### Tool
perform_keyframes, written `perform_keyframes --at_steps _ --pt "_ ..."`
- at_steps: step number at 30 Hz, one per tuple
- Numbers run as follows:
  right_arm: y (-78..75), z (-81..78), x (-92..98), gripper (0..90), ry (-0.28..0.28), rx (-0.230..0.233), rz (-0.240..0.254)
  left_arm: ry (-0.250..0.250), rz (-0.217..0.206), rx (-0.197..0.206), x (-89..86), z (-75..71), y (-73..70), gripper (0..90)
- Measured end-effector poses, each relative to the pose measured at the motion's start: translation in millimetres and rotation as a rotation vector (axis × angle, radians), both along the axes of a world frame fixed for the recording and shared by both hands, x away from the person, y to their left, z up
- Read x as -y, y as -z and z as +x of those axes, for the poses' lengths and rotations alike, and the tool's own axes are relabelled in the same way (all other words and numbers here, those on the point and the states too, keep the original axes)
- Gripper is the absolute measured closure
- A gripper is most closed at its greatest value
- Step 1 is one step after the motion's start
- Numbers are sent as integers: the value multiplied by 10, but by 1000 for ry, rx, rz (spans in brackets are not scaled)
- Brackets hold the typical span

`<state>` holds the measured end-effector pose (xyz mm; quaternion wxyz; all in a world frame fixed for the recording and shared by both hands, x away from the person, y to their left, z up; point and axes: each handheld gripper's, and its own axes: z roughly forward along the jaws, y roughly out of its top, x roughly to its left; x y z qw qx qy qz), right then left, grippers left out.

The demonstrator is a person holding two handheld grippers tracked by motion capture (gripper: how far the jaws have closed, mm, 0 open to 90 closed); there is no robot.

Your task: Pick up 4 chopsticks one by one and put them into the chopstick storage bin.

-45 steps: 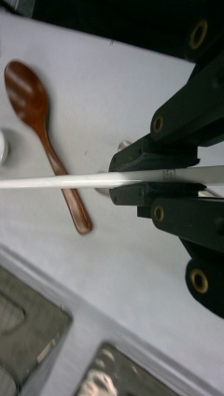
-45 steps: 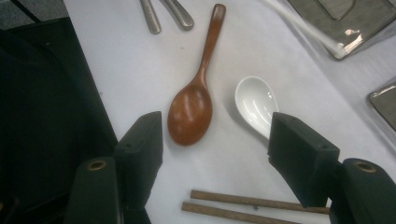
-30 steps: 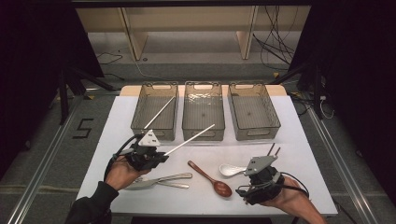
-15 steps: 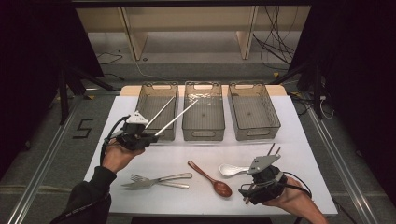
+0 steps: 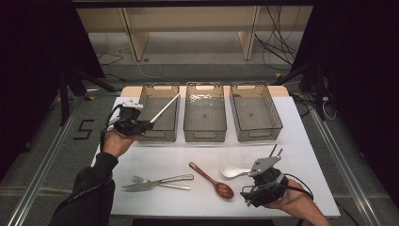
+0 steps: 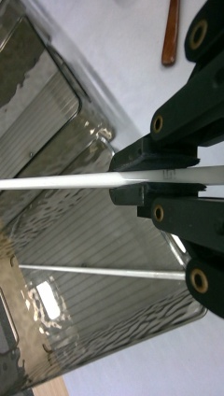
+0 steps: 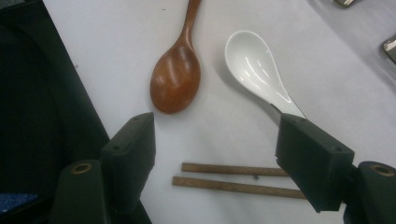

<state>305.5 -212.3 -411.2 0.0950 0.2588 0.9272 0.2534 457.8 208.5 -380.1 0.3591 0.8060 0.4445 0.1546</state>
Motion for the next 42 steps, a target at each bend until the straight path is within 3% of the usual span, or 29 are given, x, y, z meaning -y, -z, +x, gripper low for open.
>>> perform_keyframes --at_steps 16,42 --pt "-1 1 4 295 3 -1 0 -103 6 -54 -115 348 88 827" --pt "-1 3 7 295 -1 -2 3 -184 16 -139 -169 613 226 826"
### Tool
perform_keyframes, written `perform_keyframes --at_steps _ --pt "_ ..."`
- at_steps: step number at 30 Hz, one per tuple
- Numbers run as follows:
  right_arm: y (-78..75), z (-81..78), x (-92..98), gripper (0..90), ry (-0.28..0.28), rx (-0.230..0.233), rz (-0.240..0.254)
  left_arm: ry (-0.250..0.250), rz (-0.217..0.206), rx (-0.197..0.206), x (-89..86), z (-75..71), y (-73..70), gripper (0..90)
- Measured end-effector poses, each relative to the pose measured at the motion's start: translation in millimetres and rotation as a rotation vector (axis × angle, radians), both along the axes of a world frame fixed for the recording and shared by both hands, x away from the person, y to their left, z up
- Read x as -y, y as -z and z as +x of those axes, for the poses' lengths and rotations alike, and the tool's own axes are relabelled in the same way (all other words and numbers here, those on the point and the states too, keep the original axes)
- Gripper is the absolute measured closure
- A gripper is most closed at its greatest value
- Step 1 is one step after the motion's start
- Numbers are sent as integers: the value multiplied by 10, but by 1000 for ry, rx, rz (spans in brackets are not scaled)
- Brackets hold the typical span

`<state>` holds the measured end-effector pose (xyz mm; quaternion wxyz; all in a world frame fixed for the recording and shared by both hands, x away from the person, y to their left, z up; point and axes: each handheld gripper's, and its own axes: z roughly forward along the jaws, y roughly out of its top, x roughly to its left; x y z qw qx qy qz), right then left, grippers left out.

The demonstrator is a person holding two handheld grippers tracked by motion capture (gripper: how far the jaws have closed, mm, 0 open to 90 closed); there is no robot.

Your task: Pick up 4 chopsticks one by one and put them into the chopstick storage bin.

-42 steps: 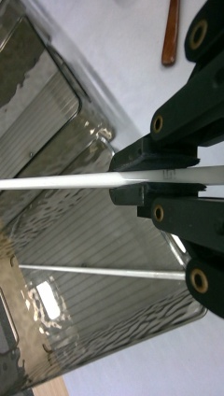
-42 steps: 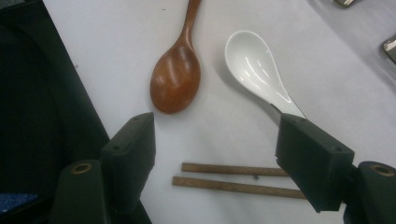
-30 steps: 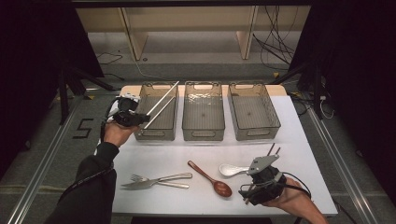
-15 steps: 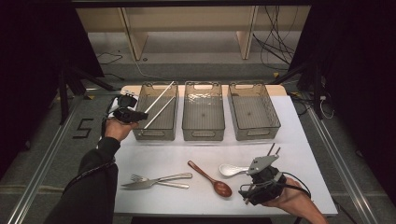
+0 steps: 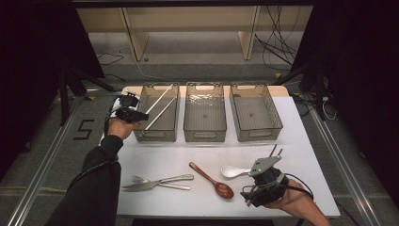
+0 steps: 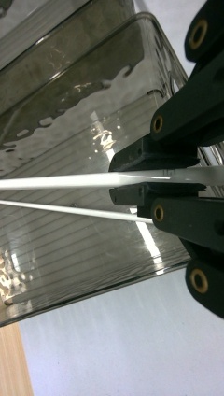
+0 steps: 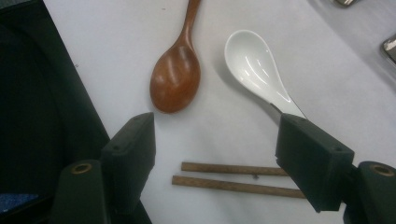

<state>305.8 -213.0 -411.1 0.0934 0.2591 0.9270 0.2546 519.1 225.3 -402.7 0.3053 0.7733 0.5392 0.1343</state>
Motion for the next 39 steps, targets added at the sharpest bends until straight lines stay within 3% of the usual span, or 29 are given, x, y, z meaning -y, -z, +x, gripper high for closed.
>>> perform_keyframes --at_steps 8,14,17,24,27,36,39 --pt "1 -3 -14 295 -4 -3 -3 -9 14 -3 -3 16 33 825" --pt "2 -4 -17 295 -7 -9 -2 -41 27 -22 -17 68 105 821" --pt "3 -7 -15 295 -10 -9 -5 -63 22 -10 -31 69 113 815" --pt "5 -8 -28 297 -10 -11 -5 -79 -10 23 -61 26 40 622" --pt "5 -11 -33 297 -18 -17 -8 -50 -34 18 -48 -15 15 556" --pt "4 -7 -24 297 -6 -11 -3 6 -78 54 45 -240 -113 375" --pt "4 -7 -24 297 -4 -9 -5 24 -128 74 56 -348 -159 338"
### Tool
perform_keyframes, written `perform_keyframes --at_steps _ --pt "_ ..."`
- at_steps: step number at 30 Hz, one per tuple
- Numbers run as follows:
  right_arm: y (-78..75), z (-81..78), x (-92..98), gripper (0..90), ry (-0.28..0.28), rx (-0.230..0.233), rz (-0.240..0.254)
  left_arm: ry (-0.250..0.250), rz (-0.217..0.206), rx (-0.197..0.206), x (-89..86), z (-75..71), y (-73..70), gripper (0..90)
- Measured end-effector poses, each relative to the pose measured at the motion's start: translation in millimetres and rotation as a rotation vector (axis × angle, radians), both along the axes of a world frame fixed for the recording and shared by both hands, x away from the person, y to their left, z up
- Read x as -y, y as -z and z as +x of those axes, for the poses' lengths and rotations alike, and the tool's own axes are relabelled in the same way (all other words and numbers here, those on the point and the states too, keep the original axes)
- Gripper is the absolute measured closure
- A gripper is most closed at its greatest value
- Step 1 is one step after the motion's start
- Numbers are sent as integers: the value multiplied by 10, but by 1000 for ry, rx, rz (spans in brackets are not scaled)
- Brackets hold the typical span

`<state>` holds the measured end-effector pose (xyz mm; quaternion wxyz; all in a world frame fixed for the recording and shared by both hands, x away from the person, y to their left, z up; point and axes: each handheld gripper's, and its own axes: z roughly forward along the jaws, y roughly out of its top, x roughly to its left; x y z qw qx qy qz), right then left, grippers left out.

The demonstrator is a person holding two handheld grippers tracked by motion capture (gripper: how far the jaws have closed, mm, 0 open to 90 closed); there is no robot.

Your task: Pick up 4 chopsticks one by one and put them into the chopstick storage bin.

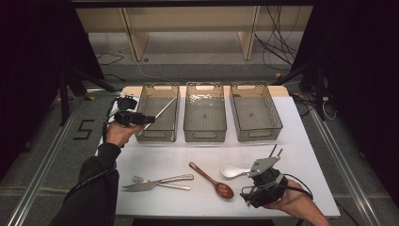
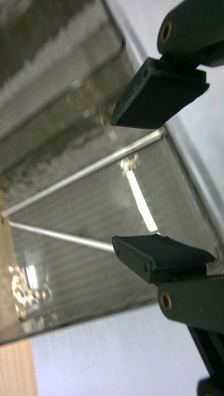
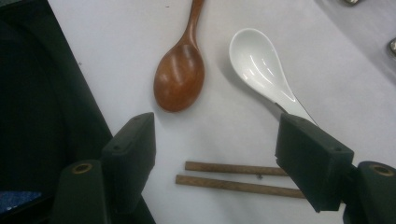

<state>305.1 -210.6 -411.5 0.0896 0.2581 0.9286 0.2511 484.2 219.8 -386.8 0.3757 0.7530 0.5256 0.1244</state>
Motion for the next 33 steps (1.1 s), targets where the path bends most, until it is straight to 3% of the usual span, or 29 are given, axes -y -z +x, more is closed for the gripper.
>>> perform_keyframes --at_steps 9,21,33 --pt "11 7 2 293 1 1 -9 66 -41 33 76 -290 -69 247" --pt "25 28 35 292 27 13 -25 186 -34 70 347 -596 -39 172" --pt "44 69 90 289 62 14 -41 210 -37 109 393 -882 -15 160"
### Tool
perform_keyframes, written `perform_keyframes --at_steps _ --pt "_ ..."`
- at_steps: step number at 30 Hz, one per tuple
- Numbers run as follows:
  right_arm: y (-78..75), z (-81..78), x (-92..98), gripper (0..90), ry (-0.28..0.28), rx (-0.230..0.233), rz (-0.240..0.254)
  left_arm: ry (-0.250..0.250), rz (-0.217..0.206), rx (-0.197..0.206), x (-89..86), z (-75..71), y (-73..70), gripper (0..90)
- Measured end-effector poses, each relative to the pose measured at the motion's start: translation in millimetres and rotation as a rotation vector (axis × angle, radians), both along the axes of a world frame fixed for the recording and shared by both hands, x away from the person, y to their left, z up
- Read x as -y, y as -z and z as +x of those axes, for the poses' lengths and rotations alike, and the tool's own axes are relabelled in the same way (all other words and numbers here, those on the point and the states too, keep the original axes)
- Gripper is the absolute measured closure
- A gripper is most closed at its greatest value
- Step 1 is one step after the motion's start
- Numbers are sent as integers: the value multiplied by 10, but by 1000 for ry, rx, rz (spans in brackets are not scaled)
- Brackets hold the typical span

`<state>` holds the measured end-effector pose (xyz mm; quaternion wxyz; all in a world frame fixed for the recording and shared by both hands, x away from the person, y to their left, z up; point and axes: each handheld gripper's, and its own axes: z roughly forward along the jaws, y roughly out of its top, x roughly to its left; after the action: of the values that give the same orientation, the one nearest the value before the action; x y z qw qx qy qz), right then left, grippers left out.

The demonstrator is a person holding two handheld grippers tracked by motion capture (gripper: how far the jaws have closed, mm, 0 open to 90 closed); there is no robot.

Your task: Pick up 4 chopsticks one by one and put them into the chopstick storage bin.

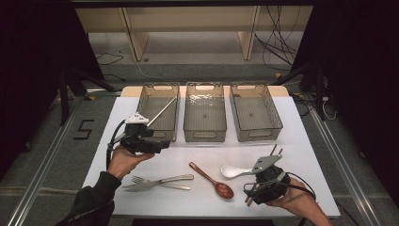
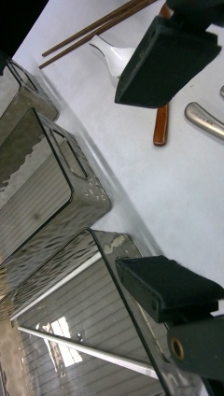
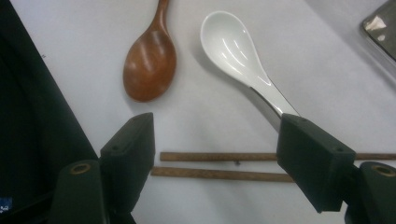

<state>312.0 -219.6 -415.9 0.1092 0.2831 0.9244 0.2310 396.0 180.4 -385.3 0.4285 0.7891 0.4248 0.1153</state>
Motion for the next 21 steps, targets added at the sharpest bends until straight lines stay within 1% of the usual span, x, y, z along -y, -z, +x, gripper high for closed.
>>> perform_keyframes --at_steps 1,2,4,5,6,10,12,15,17,19,20,21 --pt "1 2 6 289 6 -1 -3 -1 -12 4 -3 -25 -1 160" --pt "3 7 12 289 10 -3 -4 2 -14 10 -8 -49 -2 160" --pt "6 25 24 289 36 -9 -16 4 -18 17 -4 -100 -2 160" --pt "7 33 33 290 41 -10 -19 10 -15 22 -6 -121 -1 159" --pt "10 39 40 290 60 -13 -20 15 -12 25 -7 -143 0 159" --pt "8 69 92 290 92 -16 -26 25 -24 32 -4 -220 8 158" --pt "10 84 116 292 113 -21 -32 32 -18 35 4 -256 19 158" --pt "17 107 149 294 143 -30 -38 41 -16 32 28 -306 52 158" --pt "25 117 172 295 141 -35 -40 52 -5 33 31 -333 65 158" --pt "34 125 194 294 126 -30 -49 56 -2 37 29 -361 68 158" --pt "37 129 208 295 107 -26 -55 57 -3 41 24 -372 66 157" --pt "41 130 222 294 76 -21 -58 60 -5 41 14 -382 63 157"
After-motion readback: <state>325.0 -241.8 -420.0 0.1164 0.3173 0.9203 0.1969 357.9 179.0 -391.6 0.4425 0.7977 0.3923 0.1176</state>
